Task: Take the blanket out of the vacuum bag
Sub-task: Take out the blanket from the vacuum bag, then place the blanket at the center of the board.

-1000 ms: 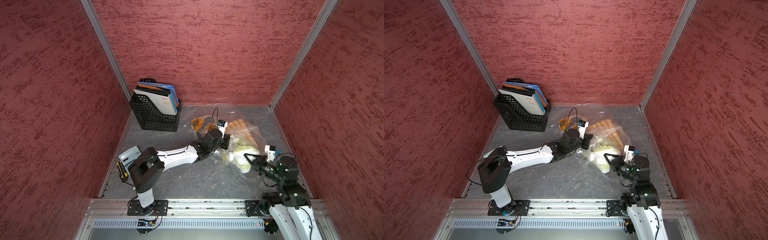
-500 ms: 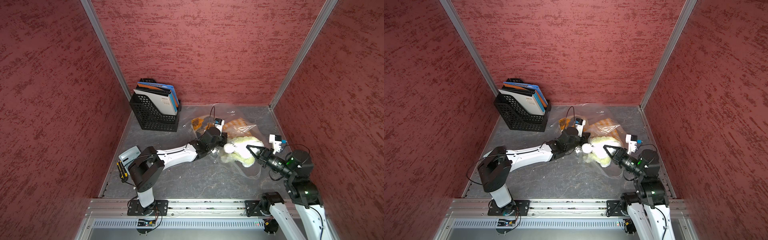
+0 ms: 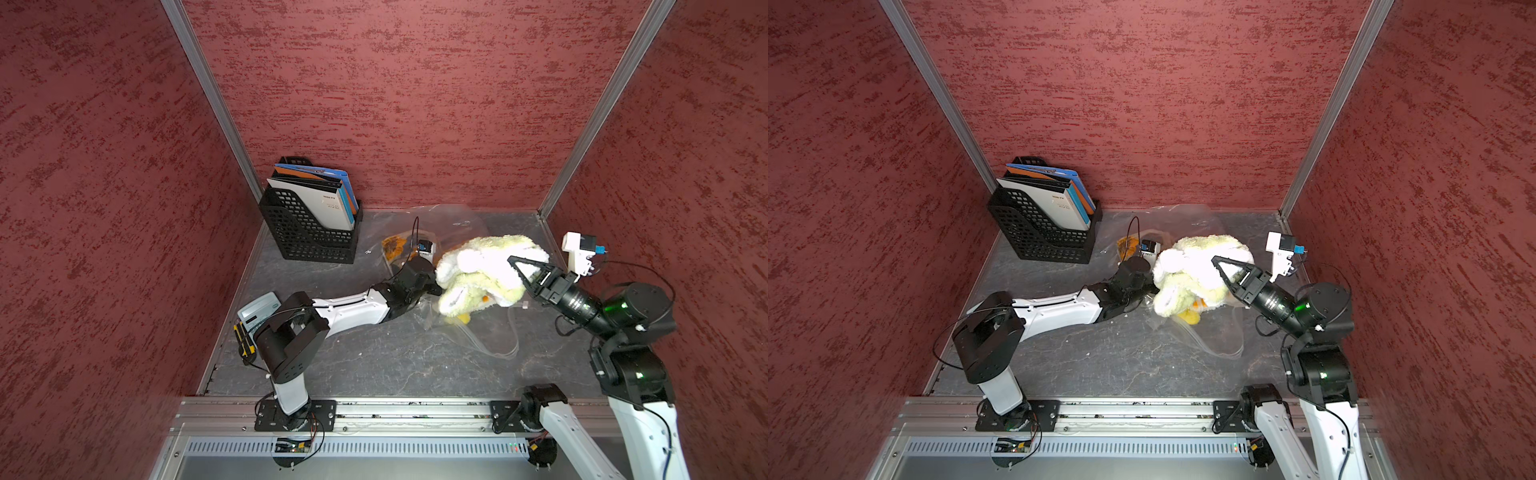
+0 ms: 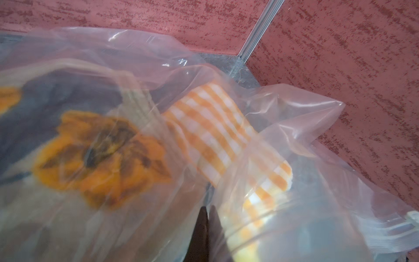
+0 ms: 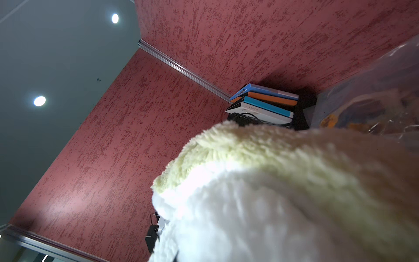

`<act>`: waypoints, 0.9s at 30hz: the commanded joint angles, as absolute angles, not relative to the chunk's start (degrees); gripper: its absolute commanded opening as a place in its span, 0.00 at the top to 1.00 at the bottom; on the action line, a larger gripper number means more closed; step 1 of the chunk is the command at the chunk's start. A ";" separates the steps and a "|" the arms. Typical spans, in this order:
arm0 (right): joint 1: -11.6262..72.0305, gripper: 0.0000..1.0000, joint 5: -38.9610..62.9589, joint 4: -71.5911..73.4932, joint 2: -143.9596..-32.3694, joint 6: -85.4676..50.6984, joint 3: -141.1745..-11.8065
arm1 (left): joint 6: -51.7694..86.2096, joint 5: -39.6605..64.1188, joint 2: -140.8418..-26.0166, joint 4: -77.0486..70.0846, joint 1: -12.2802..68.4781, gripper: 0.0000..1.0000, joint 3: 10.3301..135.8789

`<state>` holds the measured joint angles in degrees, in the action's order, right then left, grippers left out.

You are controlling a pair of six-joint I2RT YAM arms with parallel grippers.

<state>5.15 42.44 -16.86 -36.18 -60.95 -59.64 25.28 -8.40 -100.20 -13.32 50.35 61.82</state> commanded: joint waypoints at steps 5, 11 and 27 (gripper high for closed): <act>5.37 1.00 40.34 -7.24 -46.14 -57.58 -65.15 | 27.48 -10.92 -95.78 -14.10 49.88 1.00 54.94; 3.87 1.00 35.65 -6.74 -53.05 -52.08 -67.35 | 28.82 -12.54 -90.86 -15.03 49.75 1.00 46.86; -10.81 1.00 31.15 7.88 -72.67 -51.25 -63.65 | 28.80 -12.98 -73.81 -9.78 49.45 1.00 35.95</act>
<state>-9.21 32.93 -0.14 -70.43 -51.83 -62.83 28.53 -12.71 -74.56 -11.20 49.84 36.58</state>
